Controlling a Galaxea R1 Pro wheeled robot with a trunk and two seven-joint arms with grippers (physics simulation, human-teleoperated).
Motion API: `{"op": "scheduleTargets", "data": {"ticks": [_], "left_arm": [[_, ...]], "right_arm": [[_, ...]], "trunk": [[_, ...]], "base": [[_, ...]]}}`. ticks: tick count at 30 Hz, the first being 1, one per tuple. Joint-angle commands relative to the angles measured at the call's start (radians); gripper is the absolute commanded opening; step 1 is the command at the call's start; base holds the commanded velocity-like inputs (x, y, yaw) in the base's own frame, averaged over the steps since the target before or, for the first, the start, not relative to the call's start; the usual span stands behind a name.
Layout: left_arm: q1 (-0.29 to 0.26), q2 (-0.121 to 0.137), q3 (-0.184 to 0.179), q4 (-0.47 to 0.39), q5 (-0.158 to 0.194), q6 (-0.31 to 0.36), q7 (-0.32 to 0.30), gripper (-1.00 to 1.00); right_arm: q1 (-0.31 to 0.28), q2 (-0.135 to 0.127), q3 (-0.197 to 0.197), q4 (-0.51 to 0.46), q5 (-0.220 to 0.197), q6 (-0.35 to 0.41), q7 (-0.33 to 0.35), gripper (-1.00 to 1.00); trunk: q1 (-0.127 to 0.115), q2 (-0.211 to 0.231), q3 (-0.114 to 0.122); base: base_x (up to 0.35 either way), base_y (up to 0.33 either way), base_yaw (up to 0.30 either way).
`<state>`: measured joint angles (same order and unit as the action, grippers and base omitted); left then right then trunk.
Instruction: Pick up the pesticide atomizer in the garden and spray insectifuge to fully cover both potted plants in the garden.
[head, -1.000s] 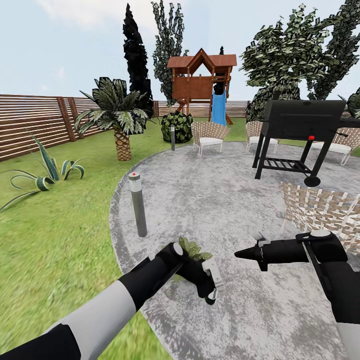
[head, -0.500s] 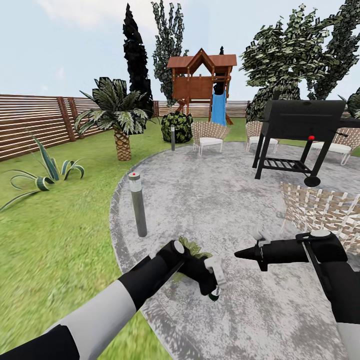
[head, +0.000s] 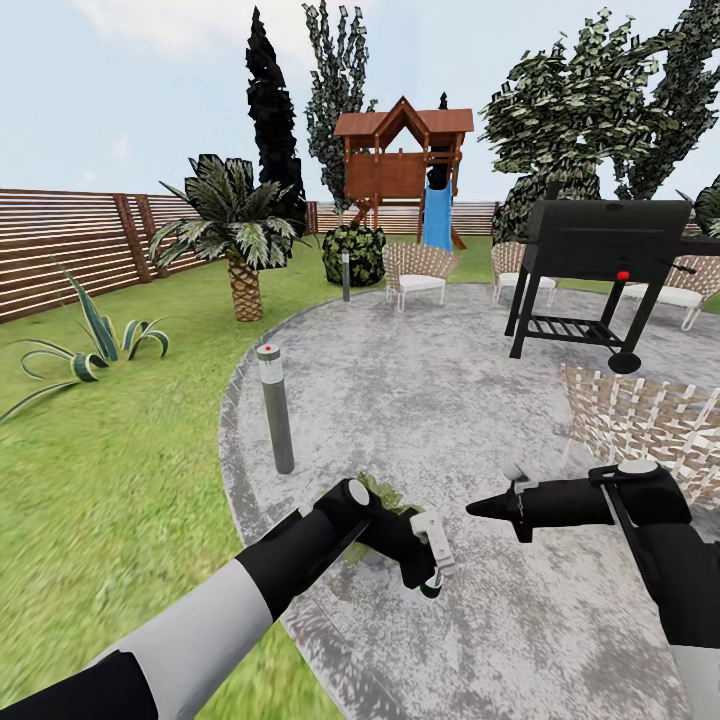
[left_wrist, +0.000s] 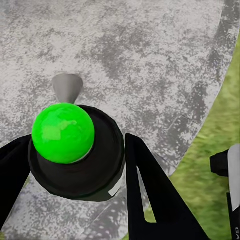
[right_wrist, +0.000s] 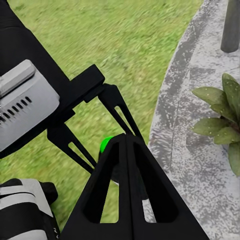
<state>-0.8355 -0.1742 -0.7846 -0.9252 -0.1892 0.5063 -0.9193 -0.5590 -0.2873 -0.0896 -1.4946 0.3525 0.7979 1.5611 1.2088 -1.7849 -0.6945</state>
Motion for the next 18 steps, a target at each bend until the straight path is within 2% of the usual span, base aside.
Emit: {"op": "scheduleTargets", "data": {"ticks": [1, 9, 18], "left_arm": [[-0.001, 0.000, 0.001, -0.001, -0.006, 0.006, -0.005, -1.00], [-0.001, 0.000, 0.001, -0.040, -0.006, 0.006, -0.004, -1.00], [-0.001, 0.000, 0.001, -0.045, -0.005, 0.006, -0.004, -1.00]], "right_arm": [[-0.001, 0.000, -0.001, -0.001, 0.009, 0.011, 0.010, -1.00], [-0.001, 0.000, -0.001, -0.001, 0.009, 0.010, 0.010, -1.00], [-0.001, 0.000, 0.000, -0.001, 0.009, 0.010, 0.010, -1.00]], "trunk": [[0.000, -0.001, -0.001], [0.000, -0.001, -0.001], [0.000, -0.001, -0.001]], "base": [[0.000, 0.000, 0.000], [0.000, 0.000, 0.000], [0.000, 0.000, 0.000]]}}
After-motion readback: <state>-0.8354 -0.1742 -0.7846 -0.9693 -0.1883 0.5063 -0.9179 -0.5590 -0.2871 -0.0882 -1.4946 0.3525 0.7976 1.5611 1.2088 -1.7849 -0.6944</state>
